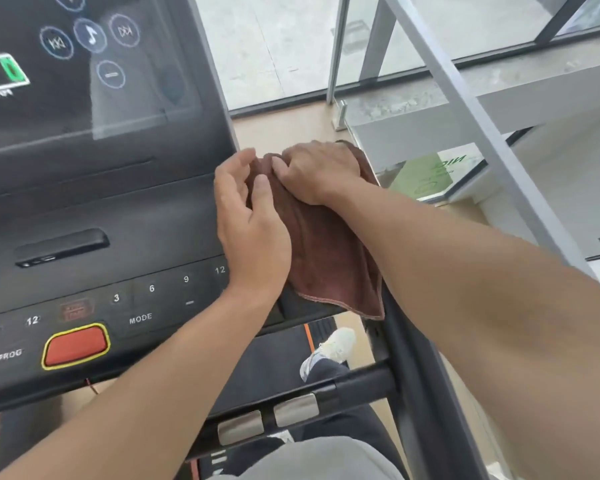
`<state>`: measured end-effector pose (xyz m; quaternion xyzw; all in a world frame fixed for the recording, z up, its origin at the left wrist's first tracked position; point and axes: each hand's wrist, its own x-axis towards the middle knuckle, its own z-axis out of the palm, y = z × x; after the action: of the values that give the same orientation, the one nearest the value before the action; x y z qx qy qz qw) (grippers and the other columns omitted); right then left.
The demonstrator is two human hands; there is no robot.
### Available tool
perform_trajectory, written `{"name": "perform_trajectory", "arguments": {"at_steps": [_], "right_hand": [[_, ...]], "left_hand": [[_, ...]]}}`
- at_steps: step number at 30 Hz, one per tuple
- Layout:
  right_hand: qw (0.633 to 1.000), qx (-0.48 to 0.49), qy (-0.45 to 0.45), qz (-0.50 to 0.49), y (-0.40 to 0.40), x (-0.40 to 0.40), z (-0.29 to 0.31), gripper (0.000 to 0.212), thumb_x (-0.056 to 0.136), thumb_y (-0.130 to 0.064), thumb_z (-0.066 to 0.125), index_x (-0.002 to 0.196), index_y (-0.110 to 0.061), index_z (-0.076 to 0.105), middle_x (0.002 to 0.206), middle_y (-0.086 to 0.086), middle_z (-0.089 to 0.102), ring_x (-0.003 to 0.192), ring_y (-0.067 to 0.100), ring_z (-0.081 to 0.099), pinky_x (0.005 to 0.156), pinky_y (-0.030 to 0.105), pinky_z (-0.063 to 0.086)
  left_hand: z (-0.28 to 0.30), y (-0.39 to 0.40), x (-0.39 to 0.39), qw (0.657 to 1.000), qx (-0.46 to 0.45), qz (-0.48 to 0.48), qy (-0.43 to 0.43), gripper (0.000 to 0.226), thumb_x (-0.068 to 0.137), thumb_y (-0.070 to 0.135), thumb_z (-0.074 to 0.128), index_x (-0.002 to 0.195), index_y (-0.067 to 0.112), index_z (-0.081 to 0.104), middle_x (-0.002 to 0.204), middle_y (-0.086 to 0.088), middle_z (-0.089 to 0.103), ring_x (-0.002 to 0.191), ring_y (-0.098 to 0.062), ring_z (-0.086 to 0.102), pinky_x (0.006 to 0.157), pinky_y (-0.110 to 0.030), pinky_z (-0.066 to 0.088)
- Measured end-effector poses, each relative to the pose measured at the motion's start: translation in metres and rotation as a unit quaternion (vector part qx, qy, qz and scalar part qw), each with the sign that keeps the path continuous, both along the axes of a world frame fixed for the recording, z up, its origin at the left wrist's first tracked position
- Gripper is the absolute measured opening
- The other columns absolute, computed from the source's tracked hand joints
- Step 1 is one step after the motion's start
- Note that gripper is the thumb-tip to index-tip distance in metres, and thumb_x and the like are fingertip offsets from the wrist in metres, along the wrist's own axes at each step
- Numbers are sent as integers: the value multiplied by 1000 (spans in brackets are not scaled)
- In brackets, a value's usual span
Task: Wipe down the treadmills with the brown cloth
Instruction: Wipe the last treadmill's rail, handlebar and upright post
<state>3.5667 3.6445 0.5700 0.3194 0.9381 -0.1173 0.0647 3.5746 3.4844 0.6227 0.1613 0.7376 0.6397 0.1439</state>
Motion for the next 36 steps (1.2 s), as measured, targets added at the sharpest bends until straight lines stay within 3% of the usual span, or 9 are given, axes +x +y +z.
{"name": "perform_trajectory", "arguments": {"at_steps": [5,11,14,17,19,21,26,30,36], "right_hand": [[996,-86,-33,5,25,-37,-8,58,90,-68,38,109,-24,70,111,5,66,91,29,53,81,40,44],[999,-20,37,16,-2,-20,-3,65,99,-69,20,83,-25,65,86,1,62,84,29,60,72,39,39],[997,25,55,50,-37,8,-4,46,106,-47,21,112,-28,63,124,2,67,118,25,57,97,43,38],[998,27,27,54,-71,40,-6,66,100,-48,9,161,-26,23,170,-2,18,157,21,10,126,47,7],[998,22,21,48,-92,65,-8,81,87,-56,-8,163,-30,4,172,-4,-4,157,22,-9,127,49,-1],[999,27,9,28,-112,92,-13,84,84,-58,-13,163,-32,0,171,-4,-9,157,22,-15,126,50,-4],[989,96,-43,-104,-150,163,-22,72,101,-56,16,161,-30,-13,170,0,-18,155,28,-20,123,59,1],[973,55,-15,-226,-172,209,-29,86,101,-53,41,159,-32,-19,170,-1,-18,158,28,-3,118,57,30],[946,-20,55,-318,-172,225,-24,66,105,-56,29,159,-41,-6,170,-12,9,143,22,40,106,50,43]], "left_hand": [[-3,-7,1,999,3,-29,13,24,106,10,45,123,22,59,116,21,64,119,3,60,101,-15,43],[3,-20,13,999,-9,-46,-5,20,106,17,50,119,24,62,111,22,67,113,3,62,93,-9,42],[8,-23,23,998,-1,-57,-2,16,104,18,53,115,23,64,109,16,68,105,8,62,87,-6,42],[9,-31,33,998,6,-69,8,15,104,20,52,113,24,62,113,10,68,106,8,61,88,-7,42],[3,-39,38,996,-2,-85,19,14,103,25,51,112,31,61,116,8,67,111,2,60,94,-14,43],[-4,-46,45,995,-13,-100,11,15,104,27,50,112,33,60,119,9,65,114,0,59,99,-21,44],[-26,-47,79,980,-86,-177,-7,33,108,31,39,135,24,56,139,14,53,126,1,45,110,-24,33],[-46,-53,111,958,-101,-266,38,39,108,32,36,143,24,53,156,9,44,148,-4,29,124,-31,21],[-57,-35,116,931,-165,-312,97,50,107,34,31,152,19,46,163,8,34,155,-5,9,128,-36,6]]}}
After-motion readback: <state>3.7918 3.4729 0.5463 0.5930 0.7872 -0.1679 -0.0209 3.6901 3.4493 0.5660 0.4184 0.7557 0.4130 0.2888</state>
